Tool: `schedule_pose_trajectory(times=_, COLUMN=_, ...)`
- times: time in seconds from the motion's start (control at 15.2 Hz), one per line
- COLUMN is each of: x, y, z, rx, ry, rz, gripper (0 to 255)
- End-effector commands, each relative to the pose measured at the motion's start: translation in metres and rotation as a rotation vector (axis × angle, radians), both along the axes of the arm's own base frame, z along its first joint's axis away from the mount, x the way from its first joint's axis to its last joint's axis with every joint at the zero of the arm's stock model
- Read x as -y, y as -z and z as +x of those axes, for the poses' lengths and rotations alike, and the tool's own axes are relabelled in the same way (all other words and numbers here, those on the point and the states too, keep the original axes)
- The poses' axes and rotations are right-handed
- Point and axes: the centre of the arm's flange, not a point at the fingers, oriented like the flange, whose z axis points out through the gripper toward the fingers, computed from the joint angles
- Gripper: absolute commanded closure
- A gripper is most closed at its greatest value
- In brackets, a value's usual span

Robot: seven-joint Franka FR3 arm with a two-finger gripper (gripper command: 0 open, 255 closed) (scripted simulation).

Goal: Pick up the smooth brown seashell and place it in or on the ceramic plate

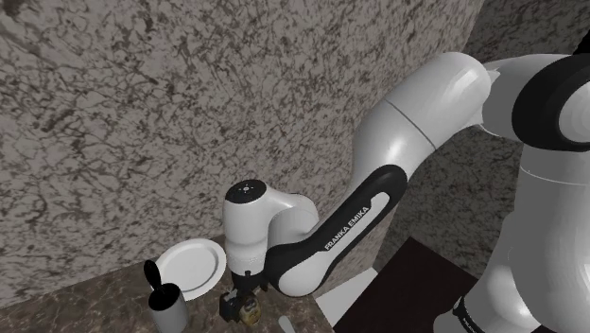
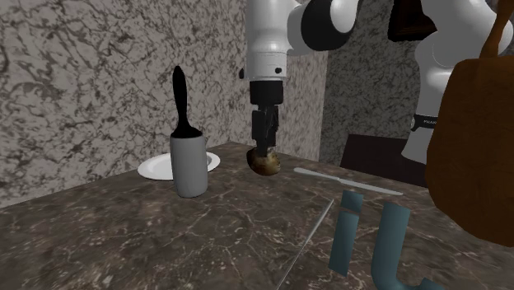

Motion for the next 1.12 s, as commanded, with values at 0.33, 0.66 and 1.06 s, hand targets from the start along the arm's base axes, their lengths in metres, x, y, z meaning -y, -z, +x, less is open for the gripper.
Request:
schedule_pose_trajectory(times=0.33, x=-0.0004, y=0.0184, z=-0.0008, rx=0.0, ry=0.0, rz=0.0, gripper=0)
schedule_pose_trajectory(times=0.66, x=-0.0004, y=0.0183, z=-0.0009, rx=0.0, ry=0.0, rz=0.0, gripper=0)
schedule_pose_trajectory(times=1.06, x=-0.0003, y=0.0185, z=-0.0008, rx=0.0, ry=0.0, rz=0.0, gripper=255)
